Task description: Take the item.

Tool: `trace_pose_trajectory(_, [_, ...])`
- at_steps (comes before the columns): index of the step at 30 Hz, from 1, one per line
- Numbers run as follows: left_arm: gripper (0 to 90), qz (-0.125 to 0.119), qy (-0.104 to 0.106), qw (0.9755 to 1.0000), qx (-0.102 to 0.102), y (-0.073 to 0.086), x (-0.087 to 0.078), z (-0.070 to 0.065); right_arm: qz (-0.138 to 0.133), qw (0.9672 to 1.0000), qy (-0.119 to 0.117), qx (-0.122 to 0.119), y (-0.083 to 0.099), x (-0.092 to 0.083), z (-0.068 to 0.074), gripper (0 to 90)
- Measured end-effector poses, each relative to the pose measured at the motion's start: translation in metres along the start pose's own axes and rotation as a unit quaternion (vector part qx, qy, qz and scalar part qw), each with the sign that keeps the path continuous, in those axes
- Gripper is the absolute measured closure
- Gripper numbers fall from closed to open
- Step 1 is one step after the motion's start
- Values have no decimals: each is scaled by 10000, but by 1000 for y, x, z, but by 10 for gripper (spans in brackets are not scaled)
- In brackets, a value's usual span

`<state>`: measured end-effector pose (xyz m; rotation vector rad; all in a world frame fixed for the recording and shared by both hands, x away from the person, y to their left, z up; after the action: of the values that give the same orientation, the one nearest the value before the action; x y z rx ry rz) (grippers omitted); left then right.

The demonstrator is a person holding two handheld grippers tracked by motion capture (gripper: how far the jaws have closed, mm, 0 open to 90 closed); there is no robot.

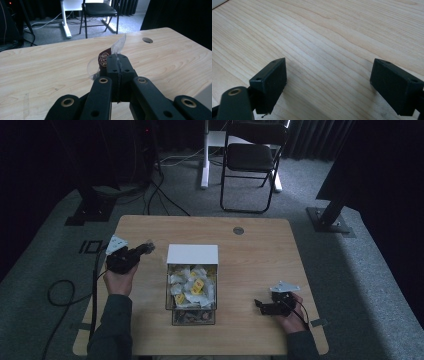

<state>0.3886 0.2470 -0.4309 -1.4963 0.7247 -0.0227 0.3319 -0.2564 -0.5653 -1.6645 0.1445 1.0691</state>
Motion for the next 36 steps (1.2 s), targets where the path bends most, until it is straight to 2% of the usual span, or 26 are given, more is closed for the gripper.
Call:
trace_pose_trajectory(9, [900,-11,-19,10000,5,-6,12,-3,-1,10000,1,0,0,0,0,137])
trace_pose_trajectory(16, [900,-53,-54,9999,-75,-10,26,-5,-1,10000,0,-1,0,0,0,137])
trace_pose_trajectory(22, [899,51,-184,9998,-24,-11,40,-5,0,10000,0,1,0,0,0,137])
trace_pose_trajectory(36, [894,171,-274,9993,-181,-9,60,1,2,10000,-7,-15,0,0,0,137])
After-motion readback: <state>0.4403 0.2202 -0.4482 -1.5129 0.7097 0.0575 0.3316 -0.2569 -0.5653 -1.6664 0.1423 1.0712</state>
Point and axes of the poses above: each handheld gripper's, and its own axes: x roughly forward along the jaws, y roughly out of its underside, z roughly to its left, the point moved 2 cm from there along x, roughly forward along the jaws, and after that the axes turned 1 degree about z, right-handed, at the moved point
